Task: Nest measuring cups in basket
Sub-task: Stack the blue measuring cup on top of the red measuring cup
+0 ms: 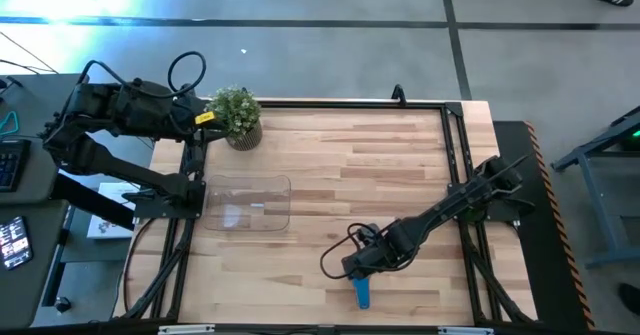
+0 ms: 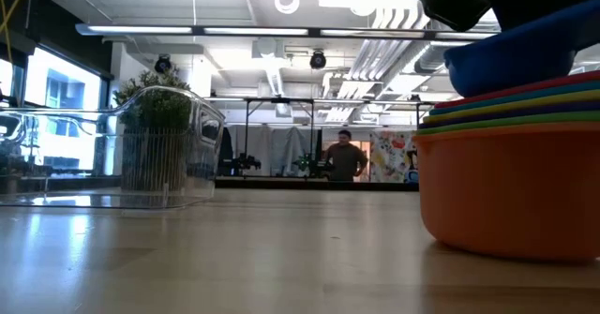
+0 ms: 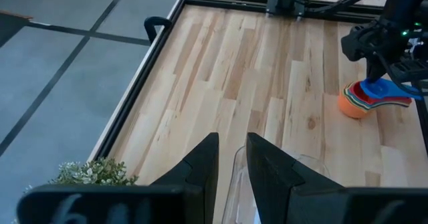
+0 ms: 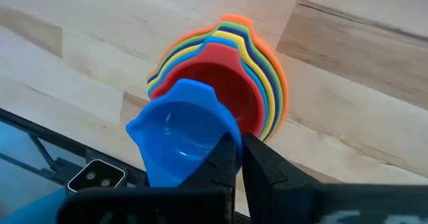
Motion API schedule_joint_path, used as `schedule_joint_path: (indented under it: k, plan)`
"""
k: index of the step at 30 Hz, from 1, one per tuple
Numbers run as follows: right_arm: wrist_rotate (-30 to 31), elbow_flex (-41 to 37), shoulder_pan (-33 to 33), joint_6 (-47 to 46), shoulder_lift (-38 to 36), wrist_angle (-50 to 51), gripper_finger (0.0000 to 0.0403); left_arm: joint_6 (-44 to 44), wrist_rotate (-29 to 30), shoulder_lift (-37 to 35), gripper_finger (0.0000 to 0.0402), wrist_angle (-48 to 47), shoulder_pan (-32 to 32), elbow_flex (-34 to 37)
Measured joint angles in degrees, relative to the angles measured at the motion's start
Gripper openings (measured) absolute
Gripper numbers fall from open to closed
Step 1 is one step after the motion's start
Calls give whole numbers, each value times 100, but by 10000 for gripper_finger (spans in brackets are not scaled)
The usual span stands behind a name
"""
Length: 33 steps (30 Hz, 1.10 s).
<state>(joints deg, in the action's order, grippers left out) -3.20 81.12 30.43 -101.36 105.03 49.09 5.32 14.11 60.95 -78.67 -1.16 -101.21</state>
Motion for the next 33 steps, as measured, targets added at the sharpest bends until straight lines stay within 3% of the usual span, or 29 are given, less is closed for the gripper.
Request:
schedule_joint_path:
  k: [9,24,33]
  plan:
    - [12,0,-54,131,0,-2,2,0,0,0,67,0,0,0]
    - [39,0,-54,240,0,-4,48,-1,0,0,67,1,-1,0]
    - [11,49,-54,159,-2,56,52,-2,0,0,67,2,0,0]
